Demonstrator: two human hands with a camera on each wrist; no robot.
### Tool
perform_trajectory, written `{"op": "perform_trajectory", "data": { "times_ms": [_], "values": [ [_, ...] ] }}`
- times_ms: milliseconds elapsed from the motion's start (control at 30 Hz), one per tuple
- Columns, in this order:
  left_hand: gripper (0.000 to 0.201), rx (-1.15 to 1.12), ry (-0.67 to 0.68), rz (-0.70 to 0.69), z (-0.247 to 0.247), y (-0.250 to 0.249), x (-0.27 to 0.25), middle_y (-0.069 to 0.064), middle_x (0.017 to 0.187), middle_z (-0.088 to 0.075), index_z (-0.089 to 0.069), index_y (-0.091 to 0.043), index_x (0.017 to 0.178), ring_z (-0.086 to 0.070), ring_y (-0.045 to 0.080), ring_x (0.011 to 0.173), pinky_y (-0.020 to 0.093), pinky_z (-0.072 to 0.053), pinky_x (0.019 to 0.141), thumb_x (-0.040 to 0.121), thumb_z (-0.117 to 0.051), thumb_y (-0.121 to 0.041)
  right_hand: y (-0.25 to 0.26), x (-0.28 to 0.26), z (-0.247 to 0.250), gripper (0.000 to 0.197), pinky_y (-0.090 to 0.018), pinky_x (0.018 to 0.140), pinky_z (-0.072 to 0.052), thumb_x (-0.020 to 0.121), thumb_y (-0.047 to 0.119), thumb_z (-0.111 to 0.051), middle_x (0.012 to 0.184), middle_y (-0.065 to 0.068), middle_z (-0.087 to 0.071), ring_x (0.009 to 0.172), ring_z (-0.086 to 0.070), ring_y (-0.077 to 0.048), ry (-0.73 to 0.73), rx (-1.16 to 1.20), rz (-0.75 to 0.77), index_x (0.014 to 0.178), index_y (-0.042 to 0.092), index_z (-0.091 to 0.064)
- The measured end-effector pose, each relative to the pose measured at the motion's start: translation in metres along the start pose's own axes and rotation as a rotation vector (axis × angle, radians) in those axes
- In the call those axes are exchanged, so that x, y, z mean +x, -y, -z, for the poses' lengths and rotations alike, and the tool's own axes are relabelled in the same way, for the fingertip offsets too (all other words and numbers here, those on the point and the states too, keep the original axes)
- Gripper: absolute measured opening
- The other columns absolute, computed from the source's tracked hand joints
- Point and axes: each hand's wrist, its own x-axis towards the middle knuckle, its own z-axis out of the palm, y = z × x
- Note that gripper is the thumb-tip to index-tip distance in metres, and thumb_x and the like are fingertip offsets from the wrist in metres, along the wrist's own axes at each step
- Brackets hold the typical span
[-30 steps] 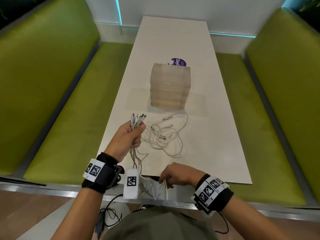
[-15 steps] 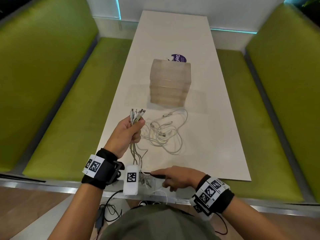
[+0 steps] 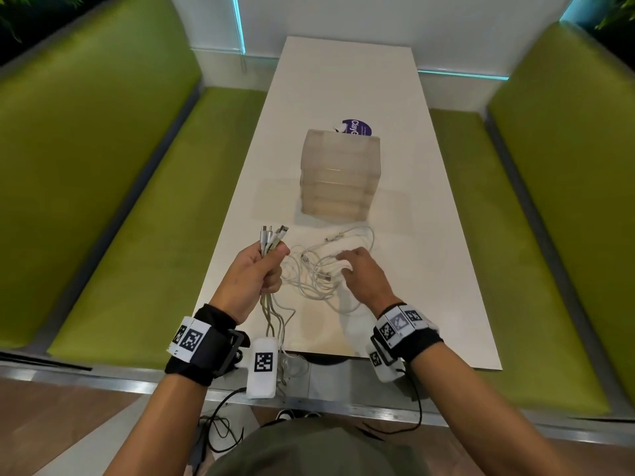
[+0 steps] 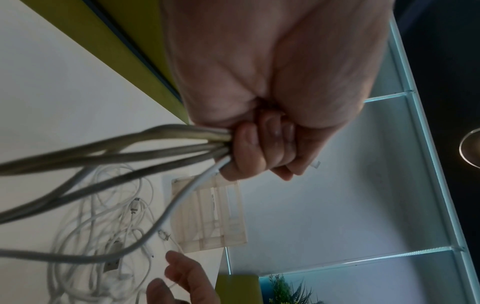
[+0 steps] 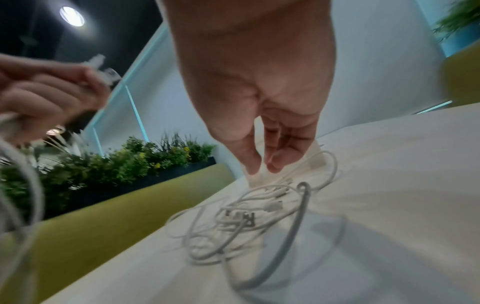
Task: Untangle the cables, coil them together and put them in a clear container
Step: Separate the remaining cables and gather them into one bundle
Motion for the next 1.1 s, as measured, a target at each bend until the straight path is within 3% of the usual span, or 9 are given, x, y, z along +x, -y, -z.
{"op": "perform_trajectory", "data": {
  "times_ms": [67, 233, 400, 500, 600, 700, 833, 933, 1100],
  "values": [
    [0.012, -0.010, 0.002, -0.002, 0.001, 0.001, 0.000, -0.010, 0.051, -0.024, -0.047, -0.008, 0.083, -0.021, 0.006, 0.041, 0.019, -0.020, 0.041, 0.091, -0.051, -0.015, -0.003, 0.013, 0.002, 0.032, -0.034, 0.086, -0.043, 0.091, 0.012, -0.052, 0.121, -0.013, -0.053, 0.108, -0.054, -0.028, 0.023, -0.045, -0.015, 0.121, 0.012, -0.060],
    [0.017, -0.023, 0.002, -0.012, 0.005, 0.001, -0.001, -0.009, 0.051, -0.024, -0.047, -0.008, 0.084, -0.020, 0.006, 0.041, 0.022, -0.016, 0.043, 0.084, -0.057, -0.022, -0.003, 0.029, 0.006, 0.026, -0.025, 0.056, -0.037, 0.089, 0.029, -0.053, 0.079, -0.005, -0.063, 0.072, -0.057, -0.021, 0.345, -0.184, -0.131, 0.070, 0.013, -0.060],
    [0.014, -0.035, -0.007, -0.018, 0.009, 0.004, 0.000, -0.009, 0.052, -0.025, -0.046, -0.008, 0.085, -0.021, 0.006, 0.041, 0.019, -0.021, 0.041, 0.091, -0.055, -0.017, 0.003, 0.036, -0.001, 0.035, -0.030, 0.066, -0.039, 0.092, 0.045, -0.049, 0.092, -0.008, -0.066, 0.087, -0.060, -0.026, 0.056, -0.077, -0.122, 0.091, 0.011, -0.059],
    [0.011, -0.029, -0.004, -0.011, 0.008, 0.004, 0.000, -0.009, 0.050, -0.026, -0.045, -0.008, 0.086, -0.021, 0.005, 0.040, 0.019, -0.020, 0.041, 0.092, -0.052, -0.015, 0.020, 0.036, -0.011, 0.039, -0.030, 0.063, -0.038, 0.082, 0.055, -0.061, 0.083, -0.001, -0.062, 0.076, -0.056, -0.018, 0.156, -0.104, -0.079, 0.083, 0.016, -0.057],
    [0.010, -0.026, -0.008, -0.007, 0.008, 0.004, 0.001, -0.010, 0.050, -0.026, -0.045, -0.008, 0.087, -0.021, 0.006, 0.040, 0.021, -0.017, 0.042, 0.094, -0.050, -0.013, 0.027, 0.033, -0.025, 0.022, -0.031, 0.069, -0.041, 0.078, 0.032, -0.069, 0.091, -0.003, -0.062, 0.085, -0.058, -0.021, 0.256, -0.123, -0.087, 0.087, 0.017, -0.056],
    [0.013, -0.030, -0.027, -0.002, 0.011, 0.005, 0.000, -0.009, 0.051, -0.025, -0.046, -0.008, 0.084, -0.020, 0.006, 0.041, 0.023, -0.015, 0.044, 0.094, -0.051, -0.014, 0.024, 0.032, -0.025, 0.013, -0.033, 0.075, -0.046, 0.082, 0.009, -0.051, 0.096, -0.010, -0.066, 0.094, -0.060, -0.027, 0.195, -0.095, -0.094, 0.091, 0.012, -0.059],
    [0.015, -0.040, -0.025, -0.016, 0.011, 0.005, 0.002, -0.009, 0.052, -0.024, -0.046, -0.008, 0.084, -0.019, 0.007, 0.042, 0.024, -0.015, 0.044, 0.088, -0.055, -0.019, 0.018, 0.030, -0.015, 0.021, -0.031, 0.076, -0.040, 0.086, 0.019, -0.054, 0.105, -0.009, -0.060, 0.097, -0.054, -0.025, 0.238, -0.054, -0.155, 0.105, 0.009, -0.057],
    [0.014, -0.033, -0.014, -0.008, 0.007, 0.006, 0.004, -0.009, 0.051, -0.024, -0.046, -0.008, 0.084, -0.020, 0.007, 0.042, 0.025, -0.015, 0.045, 0.089, -0.054, -0.019, 0.016, 0.026, -0.013, 0.020, -0.032, 0.071, -0.040, 0.084, 0.029, -0.063, 0.093, -0.004, -0.059, 0.084, -0.052, -0.021, 0.269, -0.063, -0.110, 0.090, 0.011, -0.058],
    [0.013, -0.005, -0.008, 0.004, 0.003, 0.007, 0.005, -0.009, 0.051, -0.024, -0.045, -0.009, 0.084, -0.020, 0.007, 0.041, 0.022, -0.018, 0.043, 0.095, -0.050, -0.015, 0.013, 0.021, -0.018, 0.030, -0.028, 0.064, -0.035, 0.084, 0.019, -0.062, 0.084, -0.003, -0.052, 0.079, -0.049, -0.021, 0.255, -0.097, -0.077, 0.065, 0.022, -0.039]
  ]
}}
